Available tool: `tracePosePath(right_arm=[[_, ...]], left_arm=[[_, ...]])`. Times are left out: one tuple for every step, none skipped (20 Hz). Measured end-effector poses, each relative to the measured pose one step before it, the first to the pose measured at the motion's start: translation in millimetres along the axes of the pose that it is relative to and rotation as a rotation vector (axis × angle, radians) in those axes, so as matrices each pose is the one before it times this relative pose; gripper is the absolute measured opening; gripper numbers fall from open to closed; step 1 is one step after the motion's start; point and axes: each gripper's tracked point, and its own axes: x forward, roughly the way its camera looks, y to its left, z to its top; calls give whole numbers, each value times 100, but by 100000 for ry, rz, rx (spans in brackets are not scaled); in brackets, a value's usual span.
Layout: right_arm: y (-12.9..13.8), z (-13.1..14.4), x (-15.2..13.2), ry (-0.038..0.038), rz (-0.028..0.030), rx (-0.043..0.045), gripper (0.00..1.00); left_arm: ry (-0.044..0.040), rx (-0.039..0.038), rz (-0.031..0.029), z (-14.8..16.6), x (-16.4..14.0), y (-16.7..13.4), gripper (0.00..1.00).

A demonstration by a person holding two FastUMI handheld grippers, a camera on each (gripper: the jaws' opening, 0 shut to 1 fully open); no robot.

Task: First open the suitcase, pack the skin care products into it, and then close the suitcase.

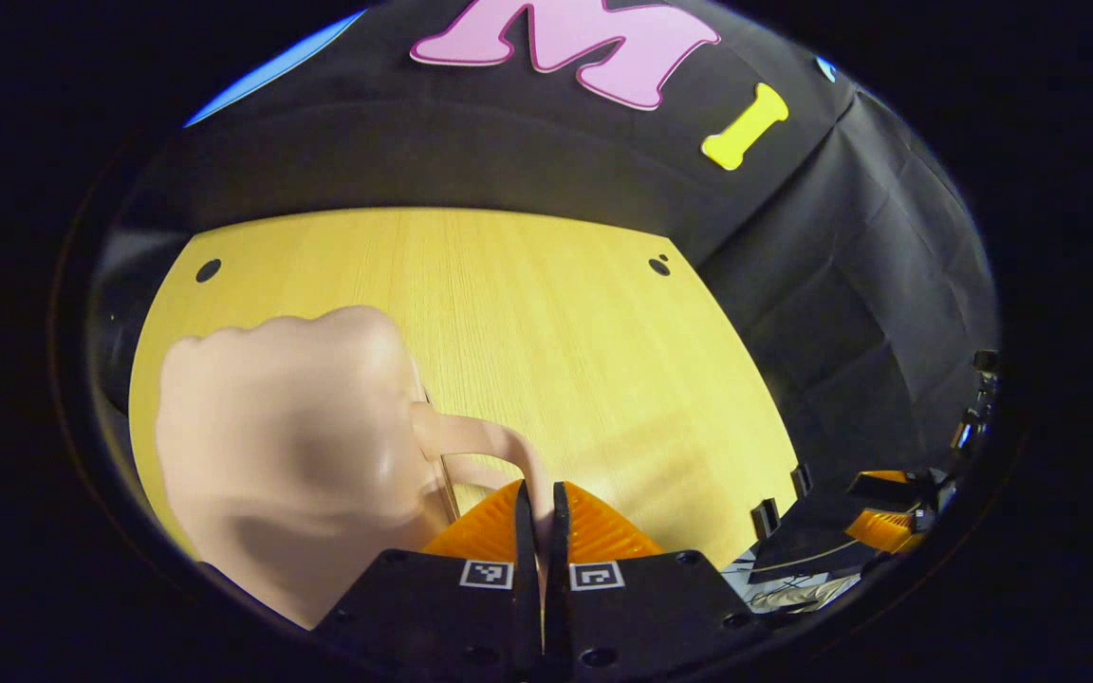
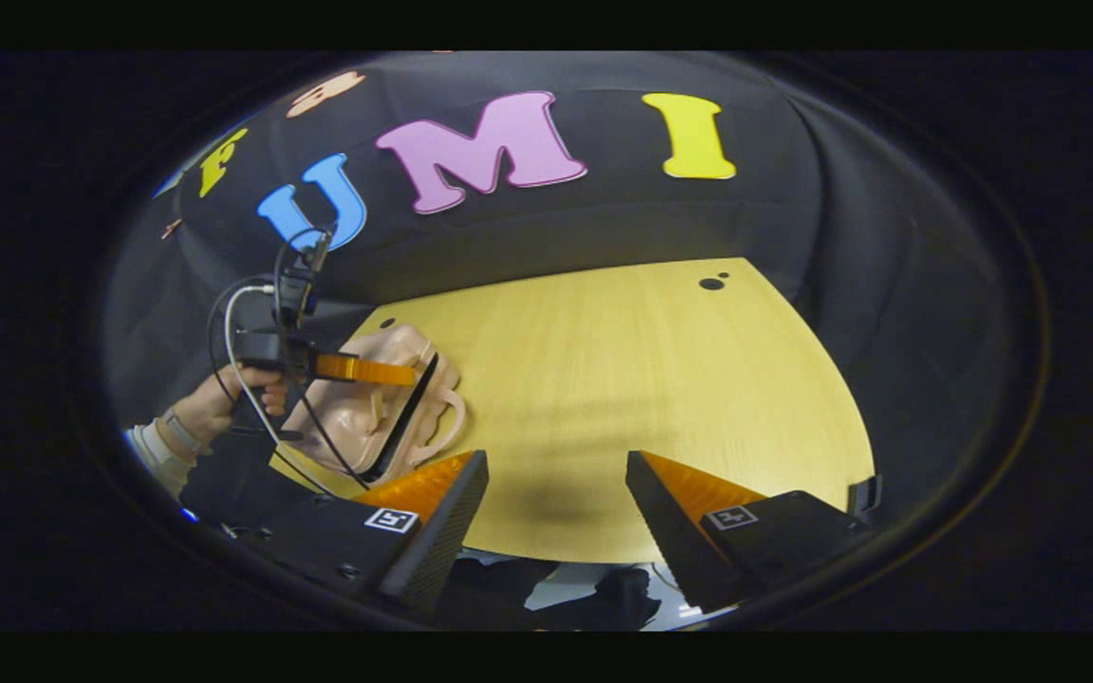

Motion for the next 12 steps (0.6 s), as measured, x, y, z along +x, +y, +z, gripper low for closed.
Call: tracePosePath(right_arm=[[-652, -15, -402, -765, -1310, 699, 94], [-544, -78, -285, -667, -1023, 821, 94], [-537, 20, -225, -643, -758, 908, 93], [-594, 607, -249, -749, -392, 889, 93], [-184, 7, -81, -585, 170, 588, 93], [-187, 31, -61, -849, 664, 171, 93], [-188, 106, 125, -1487, 1161, -314, 93], [-609, -66, 217, -772, 98, 216, 93], [-543, -209, 204, 77, 188, 1316, 93], [-182, -76, 82, -247, 1411, 1603, 93], [-86, 201, 7, -608, 1749, 477, 94], [-345, 150, -88, -897, 854, -1361, 94]], left_arm=[[242, 361, 178, -302, 756, -128, 7], [127, 1456, 794, -159, 275, -113, 8], [700, 1756, 953, -398, 405, -153, 8], [198, 1554, 1281, -130, 152, -195, 12], [112, 2444, 2127, -188, 435, -324, 15], [-426, 2253, 1606, -285, 173, -415, 21], [-740, 1319, 3700, -285, -173, -56, 24], [510, 1113, 2998, -644, -314, -45, 41], [-151, 1043, 3221, -656, -271, 522, 49], [-771, 1654, 2169, -423, -495, -206, 70], [-1552, 2729, 2076, -114, -713, -249, 67], [-2906, 3612, 2726, 324, -914, -419, 77]])
